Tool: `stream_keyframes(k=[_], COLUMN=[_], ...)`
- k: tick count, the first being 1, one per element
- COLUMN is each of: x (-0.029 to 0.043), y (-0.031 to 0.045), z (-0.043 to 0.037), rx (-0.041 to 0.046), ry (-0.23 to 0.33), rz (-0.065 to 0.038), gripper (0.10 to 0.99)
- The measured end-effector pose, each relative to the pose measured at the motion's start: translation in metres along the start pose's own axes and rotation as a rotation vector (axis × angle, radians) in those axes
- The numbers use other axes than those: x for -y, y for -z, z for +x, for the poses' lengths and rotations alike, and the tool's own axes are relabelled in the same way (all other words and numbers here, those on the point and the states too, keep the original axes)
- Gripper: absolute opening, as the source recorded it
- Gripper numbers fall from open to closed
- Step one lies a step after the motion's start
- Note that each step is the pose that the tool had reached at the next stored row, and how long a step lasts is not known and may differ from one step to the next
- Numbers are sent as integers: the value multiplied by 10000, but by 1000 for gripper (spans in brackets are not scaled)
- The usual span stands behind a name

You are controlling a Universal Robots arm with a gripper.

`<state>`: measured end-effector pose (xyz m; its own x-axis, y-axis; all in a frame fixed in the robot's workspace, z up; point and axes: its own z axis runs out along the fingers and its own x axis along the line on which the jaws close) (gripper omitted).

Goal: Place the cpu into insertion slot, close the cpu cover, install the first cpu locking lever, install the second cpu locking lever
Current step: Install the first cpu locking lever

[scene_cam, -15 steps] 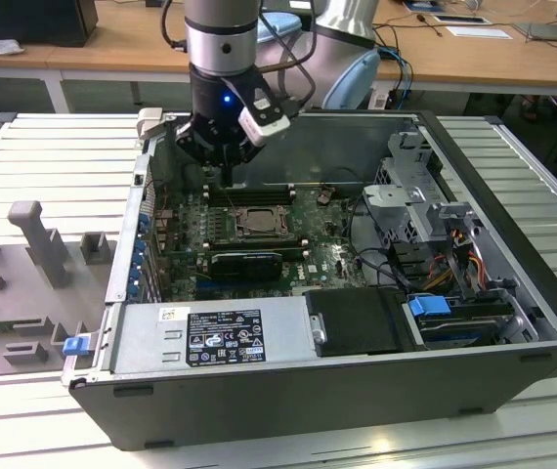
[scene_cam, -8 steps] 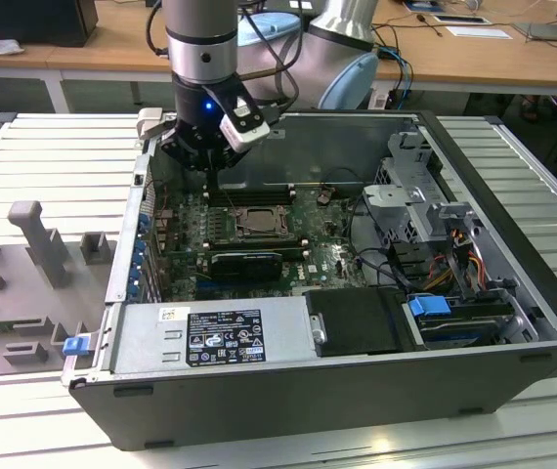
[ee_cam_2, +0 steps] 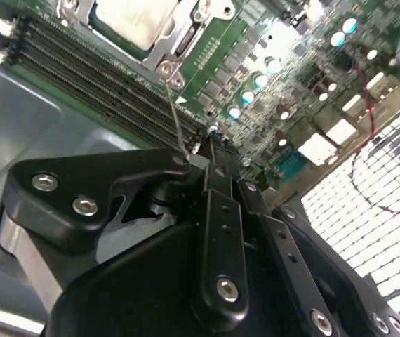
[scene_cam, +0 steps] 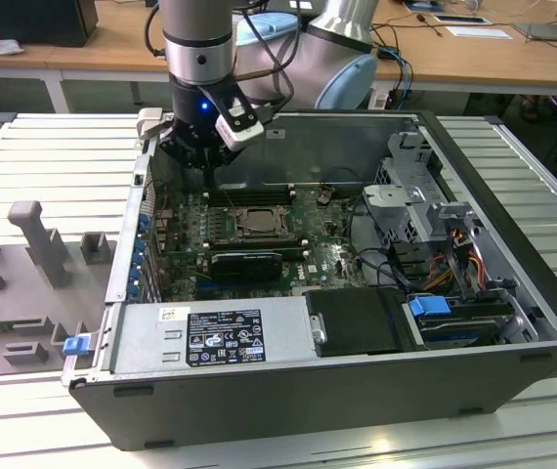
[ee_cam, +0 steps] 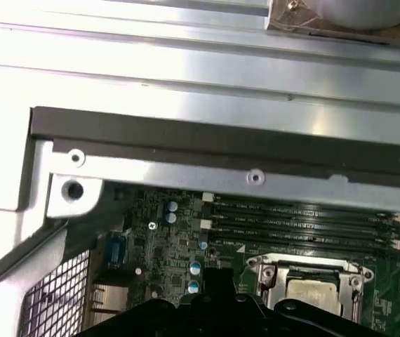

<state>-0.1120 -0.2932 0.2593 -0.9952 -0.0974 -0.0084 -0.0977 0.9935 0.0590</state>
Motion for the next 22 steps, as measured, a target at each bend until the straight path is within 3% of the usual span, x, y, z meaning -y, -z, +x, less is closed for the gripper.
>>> stream_keyframes(k=[7,9,11,13,14,18,22], x=[-10,-1,8,14,17,21,19], y=[-38,-69,-92,-120,-137,-234,-269], z=[-340,-510,-594,-643,-659,-685,-716], rx=[0,0,2,29,37,35,34], ry=[0,1,-10,-161,-209,-186,-120], rz=[-1,-1,-7,-196,-234,-239,-281], gripper=[106,106,106,106,106,106,106])
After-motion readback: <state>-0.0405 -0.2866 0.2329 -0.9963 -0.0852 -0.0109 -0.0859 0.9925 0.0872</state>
